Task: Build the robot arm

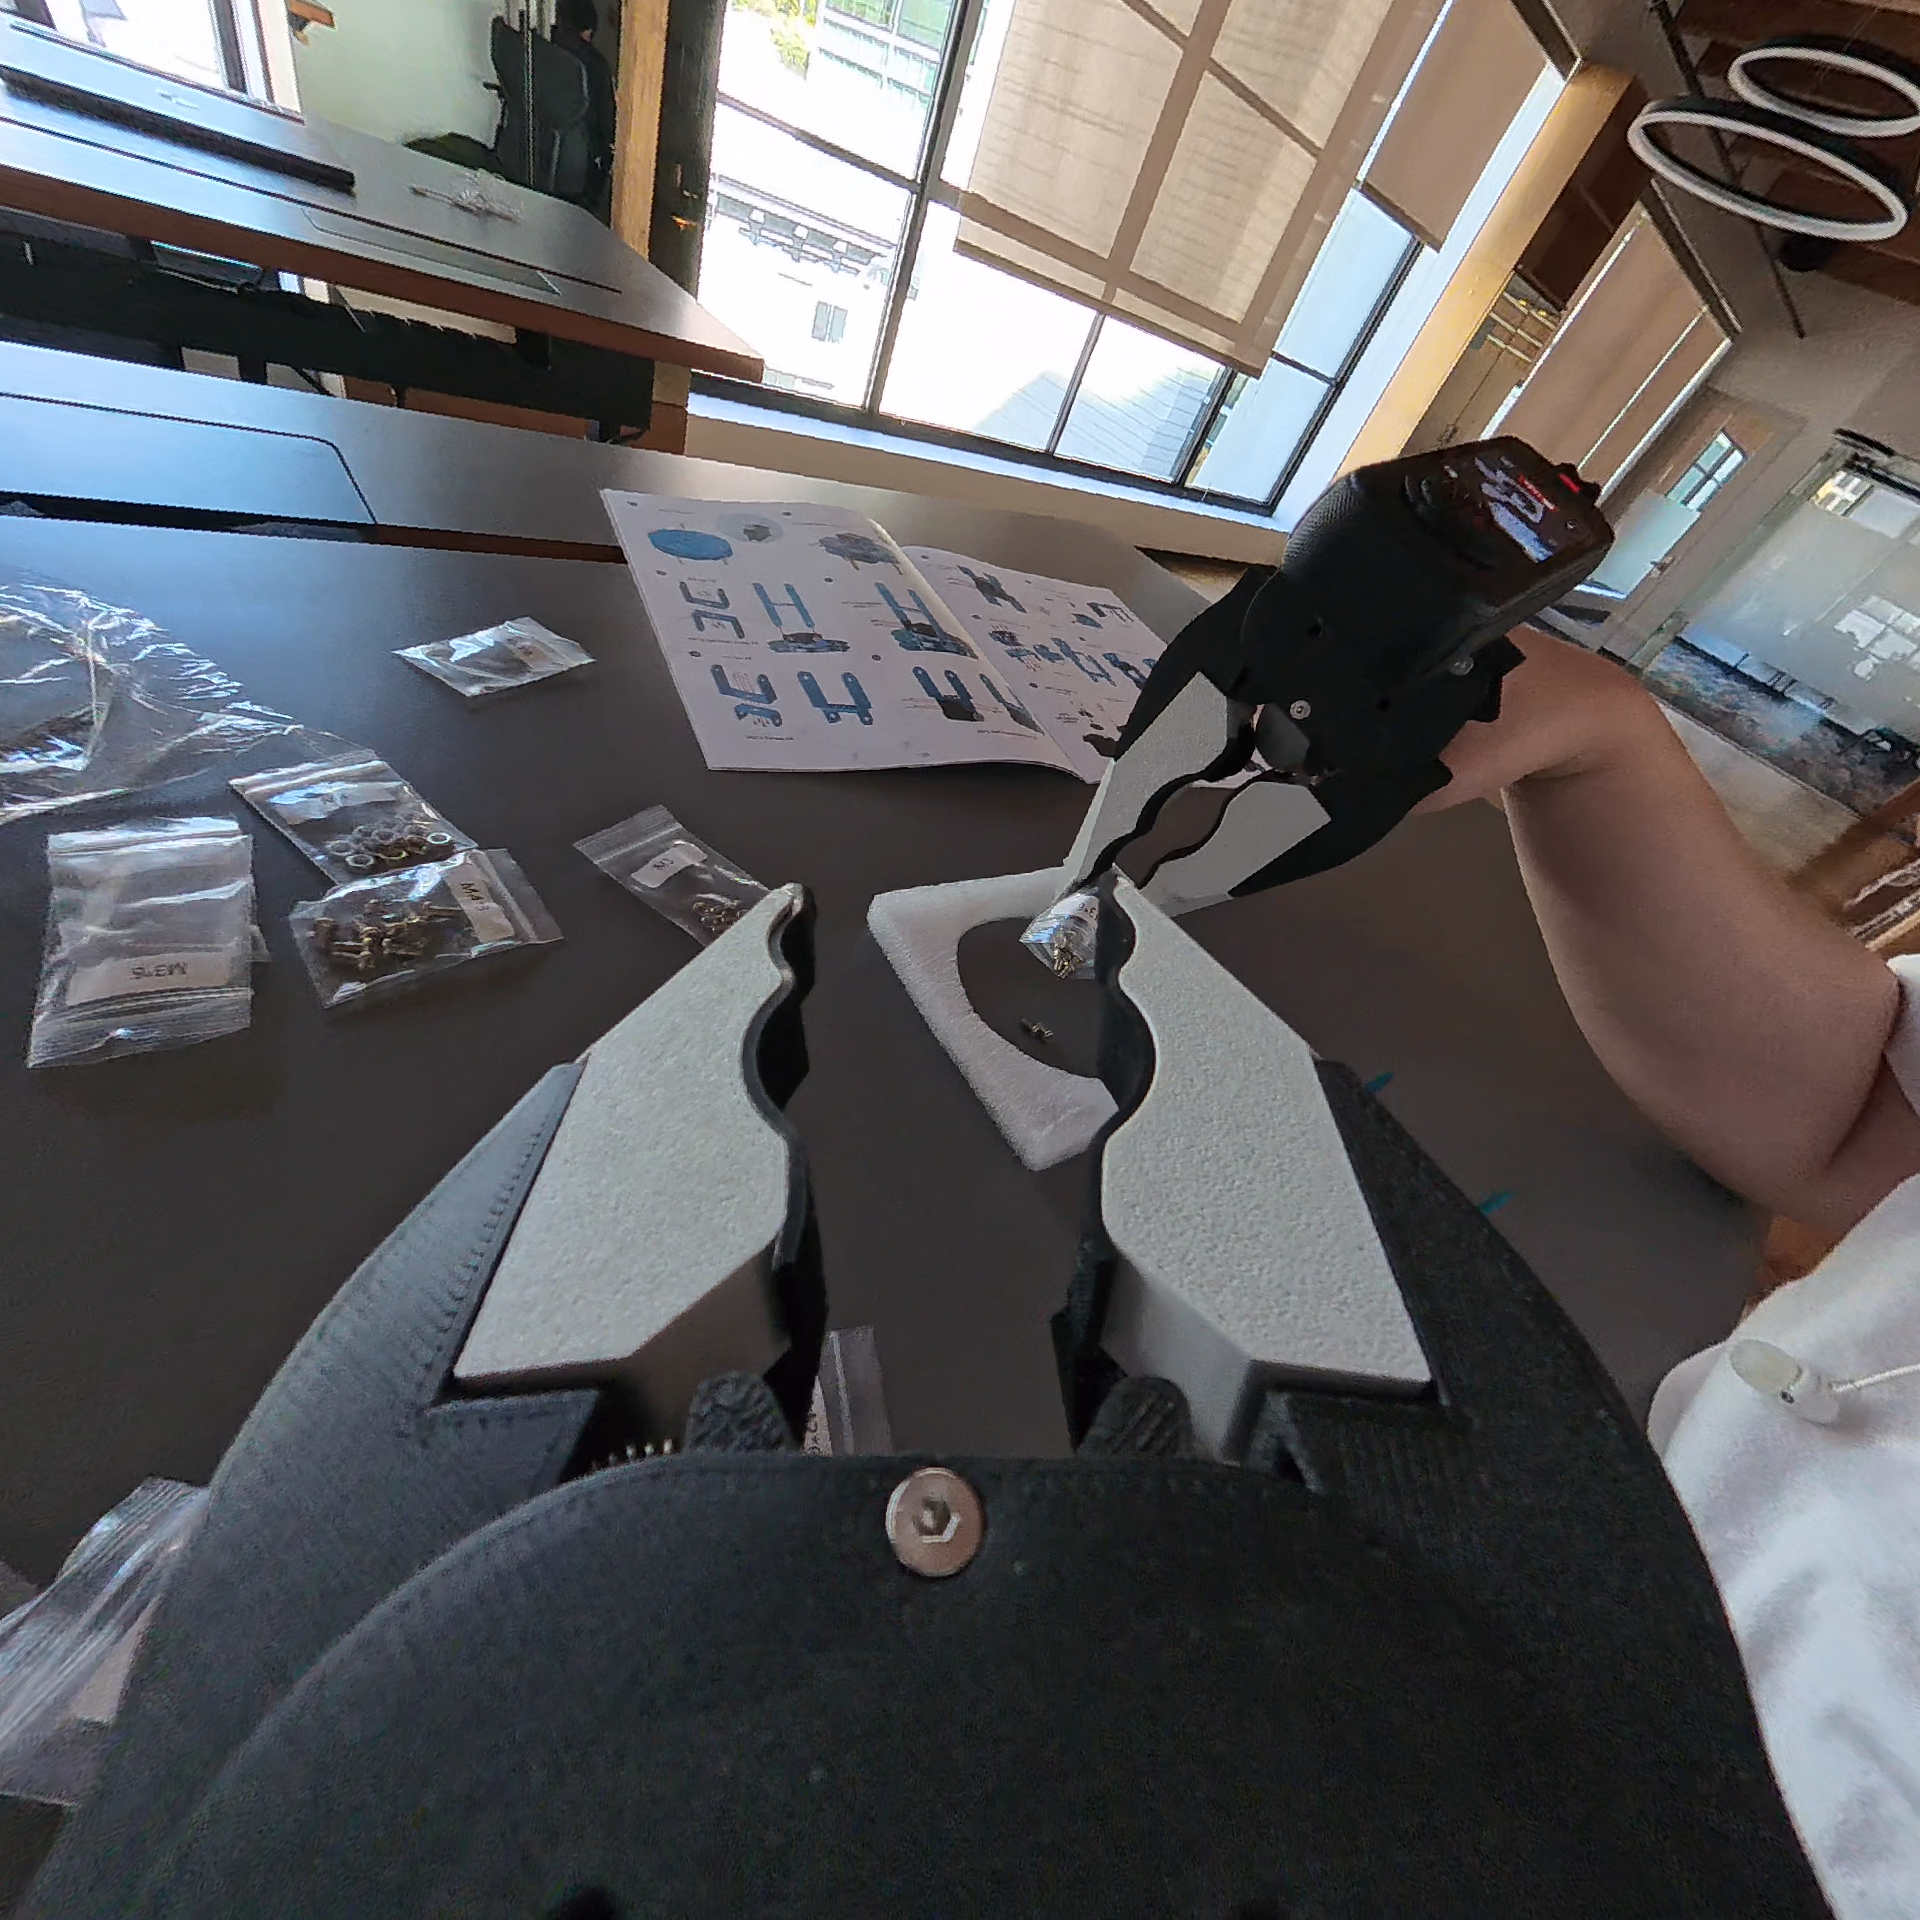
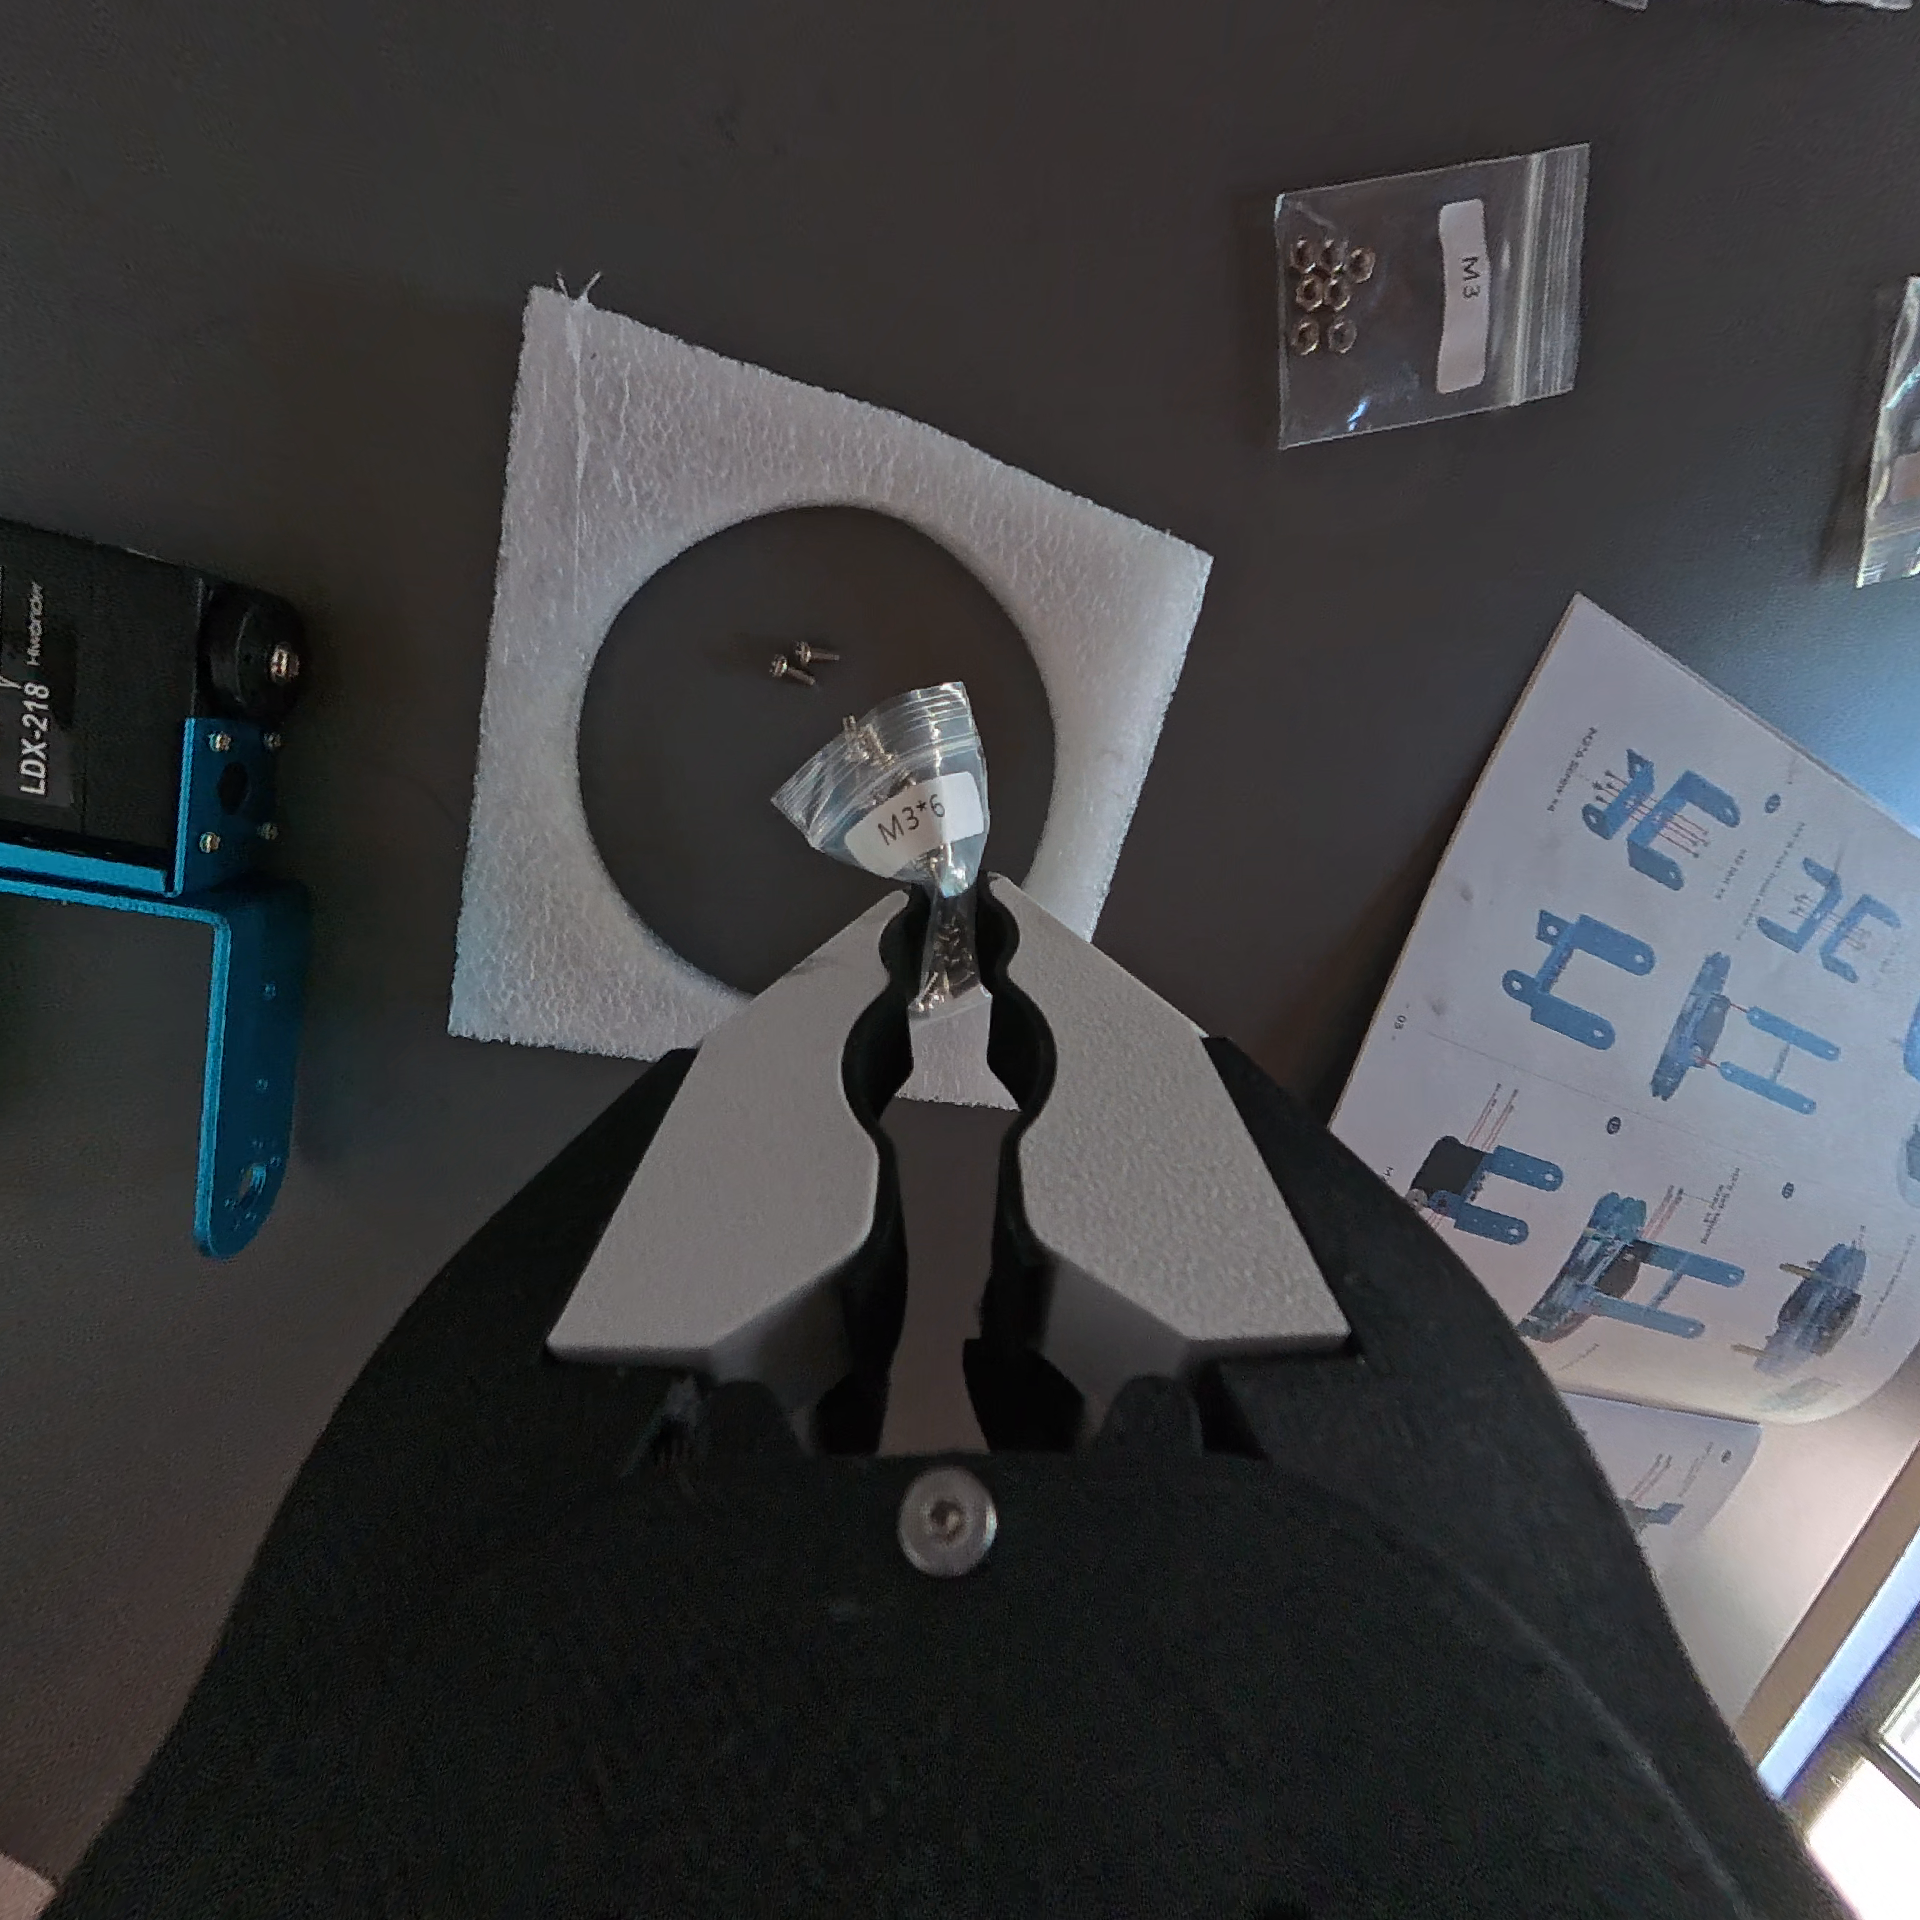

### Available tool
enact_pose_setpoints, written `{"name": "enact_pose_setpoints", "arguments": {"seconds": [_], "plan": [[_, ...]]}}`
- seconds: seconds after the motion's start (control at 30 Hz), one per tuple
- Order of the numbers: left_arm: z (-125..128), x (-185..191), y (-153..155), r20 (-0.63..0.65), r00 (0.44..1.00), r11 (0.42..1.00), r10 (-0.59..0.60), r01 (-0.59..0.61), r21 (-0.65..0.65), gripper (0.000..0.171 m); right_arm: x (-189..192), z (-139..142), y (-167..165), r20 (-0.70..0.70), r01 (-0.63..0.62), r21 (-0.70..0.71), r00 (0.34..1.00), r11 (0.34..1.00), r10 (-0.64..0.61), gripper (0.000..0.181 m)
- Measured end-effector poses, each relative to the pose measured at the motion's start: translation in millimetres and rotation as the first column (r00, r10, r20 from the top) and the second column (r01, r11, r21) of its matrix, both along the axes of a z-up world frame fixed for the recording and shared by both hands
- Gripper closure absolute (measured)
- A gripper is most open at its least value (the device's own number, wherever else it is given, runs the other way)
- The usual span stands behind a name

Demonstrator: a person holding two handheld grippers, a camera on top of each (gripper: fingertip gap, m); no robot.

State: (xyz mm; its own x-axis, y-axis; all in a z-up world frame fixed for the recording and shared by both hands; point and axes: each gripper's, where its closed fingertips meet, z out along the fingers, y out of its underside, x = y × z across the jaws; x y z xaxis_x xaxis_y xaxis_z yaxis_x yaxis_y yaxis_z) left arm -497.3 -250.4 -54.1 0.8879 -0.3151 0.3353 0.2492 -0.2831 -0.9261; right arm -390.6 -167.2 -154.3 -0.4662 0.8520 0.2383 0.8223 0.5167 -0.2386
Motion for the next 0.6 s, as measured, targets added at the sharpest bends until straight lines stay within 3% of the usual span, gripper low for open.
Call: {"name": "enact_pose_setpoints", "arguments": {"seconds": [0.6], "plan": [[5.2, -5.0, -8.9, -0.016, 1.0, 1.0, 0.023, -0.023, 0.008, 0.117, -1.5, -4.3, 2.7, 0.007, 0.013, 0.011, 1.0, 1.0, -0.013, 0.174]]}}
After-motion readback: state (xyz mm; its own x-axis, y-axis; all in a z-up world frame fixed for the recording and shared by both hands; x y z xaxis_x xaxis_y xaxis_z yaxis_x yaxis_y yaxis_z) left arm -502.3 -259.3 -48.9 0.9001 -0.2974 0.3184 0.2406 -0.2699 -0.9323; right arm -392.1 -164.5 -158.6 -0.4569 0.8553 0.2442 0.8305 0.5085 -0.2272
